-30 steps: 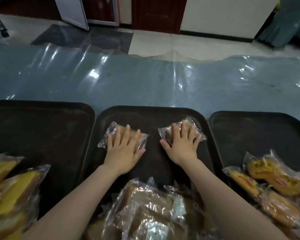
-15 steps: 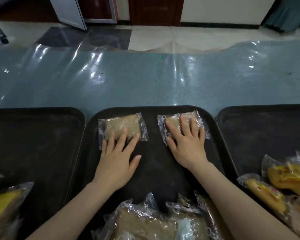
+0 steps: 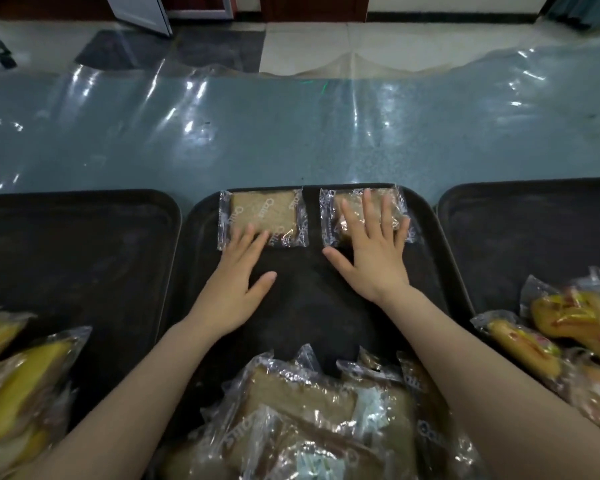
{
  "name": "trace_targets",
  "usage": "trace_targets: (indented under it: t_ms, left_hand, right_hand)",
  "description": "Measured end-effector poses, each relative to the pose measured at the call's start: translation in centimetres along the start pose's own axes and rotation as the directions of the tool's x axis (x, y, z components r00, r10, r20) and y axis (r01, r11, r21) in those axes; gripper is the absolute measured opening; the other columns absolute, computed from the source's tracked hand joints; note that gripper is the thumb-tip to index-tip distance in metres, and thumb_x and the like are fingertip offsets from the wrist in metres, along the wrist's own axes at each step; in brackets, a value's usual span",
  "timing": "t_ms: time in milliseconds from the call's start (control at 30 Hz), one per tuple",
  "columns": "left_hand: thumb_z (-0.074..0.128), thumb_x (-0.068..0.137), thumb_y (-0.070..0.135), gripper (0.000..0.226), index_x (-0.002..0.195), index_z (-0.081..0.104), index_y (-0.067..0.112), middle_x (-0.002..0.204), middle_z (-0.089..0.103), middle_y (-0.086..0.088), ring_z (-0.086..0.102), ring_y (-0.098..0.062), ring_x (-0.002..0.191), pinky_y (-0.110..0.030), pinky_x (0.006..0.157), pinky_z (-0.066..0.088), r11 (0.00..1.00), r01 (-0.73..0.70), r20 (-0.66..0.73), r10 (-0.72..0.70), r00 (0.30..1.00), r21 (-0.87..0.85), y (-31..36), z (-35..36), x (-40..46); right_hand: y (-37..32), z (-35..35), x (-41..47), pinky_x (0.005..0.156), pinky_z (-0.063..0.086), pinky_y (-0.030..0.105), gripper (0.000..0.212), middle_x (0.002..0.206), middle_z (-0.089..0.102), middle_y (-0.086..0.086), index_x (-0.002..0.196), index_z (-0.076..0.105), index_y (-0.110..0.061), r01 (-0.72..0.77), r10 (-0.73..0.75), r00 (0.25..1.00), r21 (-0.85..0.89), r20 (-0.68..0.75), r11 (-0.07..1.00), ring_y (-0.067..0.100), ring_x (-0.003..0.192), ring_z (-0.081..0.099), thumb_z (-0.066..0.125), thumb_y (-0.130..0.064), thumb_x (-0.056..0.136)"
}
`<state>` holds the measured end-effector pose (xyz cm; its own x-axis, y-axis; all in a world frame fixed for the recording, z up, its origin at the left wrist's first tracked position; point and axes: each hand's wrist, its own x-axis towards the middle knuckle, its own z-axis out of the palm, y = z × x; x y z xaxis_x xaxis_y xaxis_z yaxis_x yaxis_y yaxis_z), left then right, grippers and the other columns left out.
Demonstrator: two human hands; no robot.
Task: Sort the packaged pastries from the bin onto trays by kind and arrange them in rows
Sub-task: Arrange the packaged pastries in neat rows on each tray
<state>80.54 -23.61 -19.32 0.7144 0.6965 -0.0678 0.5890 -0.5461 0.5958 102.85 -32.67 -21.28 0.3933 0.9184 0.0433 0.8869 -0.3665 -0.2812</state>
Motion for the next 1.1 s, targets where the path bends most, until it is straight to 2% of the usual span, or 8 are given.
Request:
trace_targets:
  t_ms: [133,267,500,667,767,867,967,1100]
  left_hand:
    - [0.049,0.092,0.045,0.022,0.109,0.063,0.044,0.117,0.063,0.021,0.055,0.001,0.113,-0.019,0.100,0.038,0.860,0.177,0.167,-0.109,0.980,-0.479,2.2,-2.4,-5.5]
    - [0.047,0.083,0.064,0.028,0.102,0.064,0.052,0.100,0.067,0.028,0.062,0.004,0.095,-0.011,0.079,0.043,0.779,0.273,0.426,-0.009,0.905,-0.564,4.3,-3.0,-11.5]
    - [0.077,0.070,0.043,0.062,0.122,0.044,0.052,0.116,0.061,0.026,0.056,0.005,0.109,-0.024,0.097,0.043,0.794,0.301,0.414,-0.068,0.908,-0.528,5.8,-1.2,-17.1]
    - [0.055,0.089,0.046,0.075,0.147,0.009,0.035,0.155,0.006,0.017,0.004,0.001,0.141,-0.026,0.117,0.009,0.868,0.243,0.494,0.002,0.869,-0.432,5.8,-0.2,-20.5]
    - [0.023,0.090,0.056,0.052,0.136,0.042,0.040,0.131,0.051,0.026,0.043,0.014,0.120,-0.005,0.097,0.032,0.716,0.355,0.403,-0.112,0.908,-0.601,5.8,-1.1,-21.3]
    - [0.041,0.097,0.040,0.037,0.132,0.051,0.032,0.121,0.057,0.022,0.052,0.004,0.115,-0.002,0.084,0.038,0.711,0.364,0.284,-0.236,0.929,-0.602,5.2,-1.1,-21.7]
    - [0.071,0.082,0.020,0.066,0.140,0.040,0.020,0.130,0.053,0.007,0.049,-0.008,0.121,-0.023,0.102,0.038,0.849,0.335,0.175,-0.288,0.942,-0.408,4.7,0.3,-22.7]
    - [0.082,0.069,0.022,0.079,0.138,0.043,0.026,0.108,0.054,0.012,0.054,-0.006,0.099,-0.024,0.091,0.042,0.875,0.339,-0.032,-0.372,0.928,-0.344,4.9,1.8,-23.5]
  right_hand:
    - [0.3,-1.7,-3.8,0.119,0.007,0.041,0.048,0.157,0.025,-0.001,0.139,0.048,-0.030,-0.065,0.045,0.997,0.345,0.065,0.936,0.020,0.148,0.007,0.048,-0.047,0.094]
    - [1.1,-4.6,-10.1,0.089,0.043,0.014,0.022,0.106,0.065,-0.024,0.110,0.069,-0.036,-0.175,0.142,0.985,0.509,0.103,0.843,0.001,0.107,0.060,0.061,-0.038,0.089]
    - [-0.1,-5.3,-18.8,0.112,0.022,0.030,0.077,0.149,0.035,-0.013,0.144,0.039,-0.037,-0.088,-0.030,0.921,0.284,0.388,0.955,0.016,0.136,0.028,0.072,-0.050,0.075]
    - [-1.0,-5.5,-20.5,0.112,0.024,0.034,0.072,0.152,0.035,-0.002,0.144,0.036,-0.040,-0.140,0.043,0.929,0.243,0.367,0.960,0.024,0.139,0.027,0.072,-0.038,0.082]
    - [-2.0,-6.0,-20.9,0.109,0.028,0.043,0.059,0.151,0.033,0.006,0.140,0.047,-0.031,-0.219,0.201,0.968,0.110,0.152,0.969,0.033,0.137,0.027,0.066,-0.045,0.085]
    - [-2.8,-6.6,-21.5,0.098,0.038,0.044,0.049,0.138,0.044,0.014,0.133,0.053,-0.018,-0.352,0.361,0.931,0.127,-0.060,0.927,0.036,0.124,0.041,0.059,-0.041,0.090]
    - [-3.3,-6.8,-22.1,0.096,0.042,0.045,0.078,0.136,0.043,0.012,0.137,0.045,-0.015,-0.434,0.425,0.898,0.067,0.111,0.898,0.035,0.122,0.043,0.062,-0.064,0.079]
    - [-3.7,-6.5,-22.2,0.103,0.038,0.048,0.106,0.148,0.031,0.015,0.149,0.023,-0.011,-0.468,0.445,0.876,0.102,0.184,0.878,0.037,0.132,0.035,0.065,-0.070,0.072]
